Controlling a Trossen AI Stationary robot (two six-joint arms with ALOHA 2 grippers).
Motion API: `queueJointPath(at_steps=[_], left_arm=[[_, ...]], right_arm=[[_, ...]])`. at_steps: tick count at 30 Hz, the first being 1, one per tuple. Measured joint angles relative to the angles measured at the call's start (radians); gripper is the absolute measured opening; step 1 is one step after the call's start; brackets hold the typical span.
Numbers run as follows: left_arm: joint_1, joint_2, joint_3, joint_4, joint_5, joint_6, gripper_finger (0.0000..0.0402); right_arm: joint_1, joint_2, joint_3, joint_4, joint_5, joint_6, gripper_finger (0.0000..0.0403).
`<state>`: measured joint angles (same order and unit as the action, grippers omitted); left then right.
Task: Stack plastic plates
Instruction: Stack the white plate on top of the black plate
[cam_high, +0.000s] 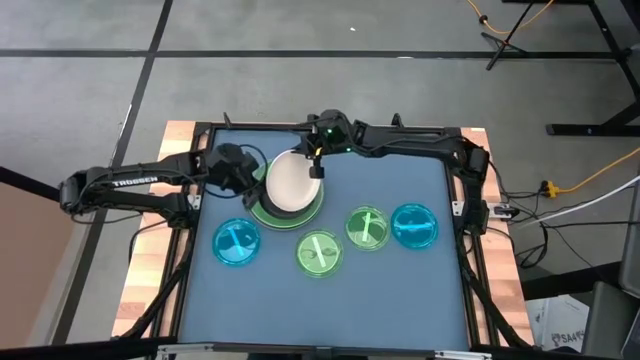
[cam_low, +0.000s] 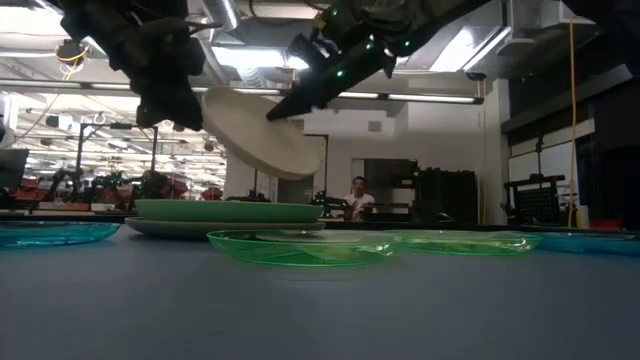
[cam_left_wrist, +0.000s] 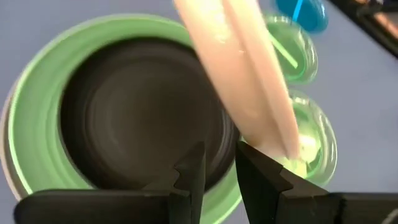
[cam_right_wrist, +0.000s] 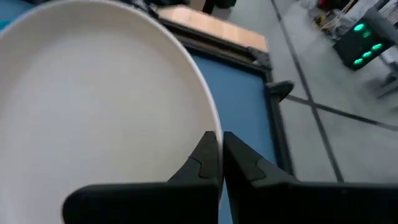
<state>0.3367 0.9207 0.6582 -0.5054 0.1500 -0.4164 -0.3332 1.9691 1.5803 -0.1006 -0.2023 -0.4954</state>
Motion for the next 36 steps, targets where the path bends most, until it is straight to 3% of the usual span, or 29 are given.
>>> queueJointPath(at_steps=[16, 30, 36], left_arm=[[-0.114, 0.000, 0.000, -0.214, -0.001, -0.001, 0.0082], [-0.124, 0.000, 0.000, -0.217, -0.010, -0.002, 0.0082], [-0.124, 0.000, 0.000, -0.217, -0.010, -0.002, 0.0082]], right_arm=[[-0.001, 0.130, -0.001, 0.046, -0.008, 0.028, 0.0000], [0.000, 0.150, -0.001, 0.047, -0.026, 0.028, 0.0001], [0.000, 0.150, -0.001, 0.046, -0.024, 0.027, 0.0024]])
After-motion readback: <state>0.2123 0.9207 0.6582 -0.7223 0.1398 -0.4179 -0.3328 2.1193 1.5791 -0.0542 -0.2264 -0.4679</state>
